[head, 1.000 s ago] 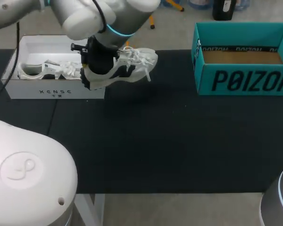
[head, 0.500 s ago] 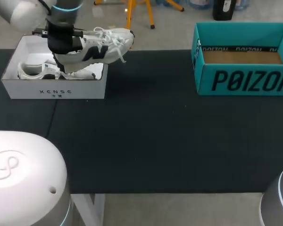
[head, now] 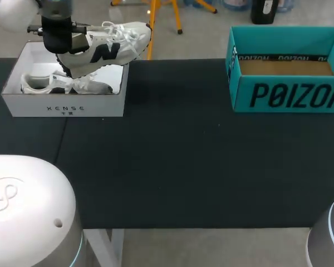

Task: Take the shoe out of the shoebox, open the shoe tongue, remove and reinsert the insole, then place the shoe into the shoebox

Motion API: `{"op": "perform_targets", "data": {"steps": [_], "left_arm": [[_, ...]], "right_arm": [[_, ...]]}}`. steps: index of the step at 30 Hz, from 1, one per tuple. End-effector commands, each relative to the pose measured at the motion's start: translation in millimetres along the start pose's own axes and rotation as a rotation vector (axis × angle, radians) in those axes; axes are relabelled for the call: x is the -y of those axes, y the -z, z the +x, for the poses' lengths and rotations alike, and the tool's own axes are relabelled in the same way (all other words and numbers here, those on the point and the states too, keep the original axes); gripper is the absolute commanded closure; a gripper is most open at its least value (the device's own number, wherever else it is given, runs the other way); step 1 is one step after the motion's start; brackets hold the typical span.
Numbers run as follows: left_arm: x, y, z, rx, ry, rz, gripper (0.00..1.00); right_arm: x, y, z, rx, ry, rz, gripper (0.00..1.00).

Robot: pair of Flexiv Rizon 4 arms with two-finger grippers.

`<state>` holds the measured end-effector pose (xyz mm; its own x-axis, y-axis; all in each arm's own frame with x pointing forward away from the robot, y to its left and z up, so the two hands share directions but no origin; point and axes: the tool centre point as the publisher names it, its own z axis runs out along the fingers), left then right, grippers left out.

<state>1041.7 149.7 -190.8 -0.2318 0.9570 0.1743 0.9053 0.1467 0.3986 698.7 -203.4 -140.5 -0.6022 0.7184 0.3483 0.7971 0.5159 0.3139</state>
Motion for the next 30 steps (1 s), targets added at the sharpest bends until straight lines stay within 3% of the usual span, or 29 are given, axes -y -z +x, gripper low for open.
{"op": "perform_targets", "data": {"steps": [1, 7, 10, 18, 25, 30], "left_arm": [[-2, 1, -0.6, -0.002, 0.001, 0.001, 1.0], [-2, 1, -0.6, -0.002, 0.001, 0.001, 1.0], [-13, 3, -0.3, 0.014, -0.106, -0.034, 1.0], [-64, -13, 30.0, -0.021, -0.387, -0.098, 1.0], [-111, -43, 64.9, -0.013, -0.466, -0.067, 1.0], [-136, -70, 77.3, -0.042, -0.481, -0.05, 1.0]], "right_arm": [[-0.3, 0, -0.6, 0.001, 0.0, 0.003, 0.0], [-0.3, 0, -0.6, 0.001, 0.0, 0.003, 0.0], [-0.3, 0, -0.6, 0.001, 0.0, 0.003, 0.0], [-0.3, 0, -0.6, 0.001, 0.0, 0.003, 0.0], [-0.3, 0, -0.6, 0.001, 0.0, 0.003, 0.0], [-0.3, 0, -0.6, 0.001, 0.0, 0.003, 0.0]]}}
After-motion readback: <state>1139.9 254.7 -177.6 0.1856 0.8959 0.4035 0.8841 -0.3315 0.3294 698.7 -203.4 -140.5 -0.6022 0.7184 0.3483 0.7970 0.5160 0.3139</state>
